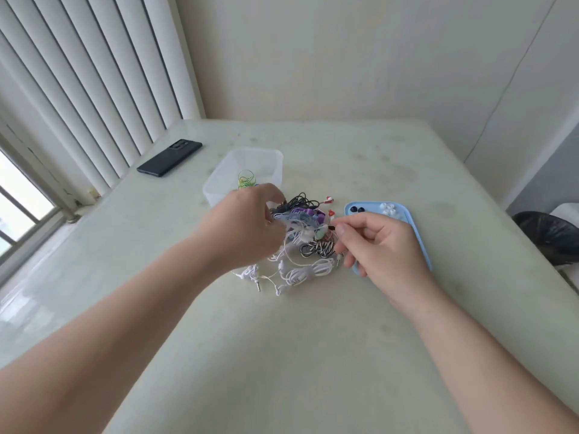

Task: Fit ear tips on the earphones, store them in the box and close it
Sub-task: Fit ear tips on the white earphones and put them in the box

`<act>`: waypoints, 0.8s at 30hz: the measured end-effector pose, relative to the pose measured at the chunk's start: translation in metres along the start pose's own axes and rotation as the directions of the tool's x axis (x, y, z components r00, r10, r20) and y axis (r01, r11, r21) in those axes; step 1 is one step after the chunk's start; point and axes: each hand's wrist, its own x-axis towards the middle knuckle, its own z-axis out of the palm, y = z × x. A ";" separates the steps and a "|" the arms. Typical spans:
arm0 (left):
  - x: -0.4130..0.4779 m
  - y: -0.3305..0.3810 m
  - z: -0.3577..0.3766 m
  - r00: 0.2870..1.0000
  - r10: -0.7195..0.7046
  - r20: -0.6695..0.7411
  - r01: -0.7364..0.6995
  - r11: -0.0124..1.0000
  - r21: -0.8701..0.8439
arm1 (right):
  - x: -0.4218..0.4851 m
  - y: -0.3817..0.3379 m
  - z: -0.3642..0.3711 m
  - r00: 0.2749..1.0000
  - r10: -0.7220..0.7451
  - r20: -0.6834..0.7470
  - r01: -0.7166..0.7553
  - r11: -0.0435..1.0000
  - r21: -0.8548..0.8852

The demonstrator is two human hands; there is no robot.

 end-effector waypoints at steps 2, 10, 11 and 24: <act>0.001 0.004 -0.010 1.000 -0.003 0.027 0.005 0.998 -0.060 | 0.001 0.000 -0.001 1.000 0.008 0.001 -0.008 1.000 0.018; -0.001 0.013 -0.032 1.000 0.025 0.018 -0.008 0.779 -0.627 | -0.007 -0.007 0.003 0.998 -0.006 0.065 -0.005 0.987 0.163; -0.002 0.015 -0.032 0.998 0.045 0.032 -0.011 0.722 -0.692 | -0.007 -0.009 0.002 0.996 0.001 0.087 -0.021 0.974 0.225; -0.011 0.026 0.024 0.894 0.324 0.309 0.261 0.184 -0.948 | -0.003 -0.021 -0.014 0.959 0.024 0.283 -0.161 0.867 0.472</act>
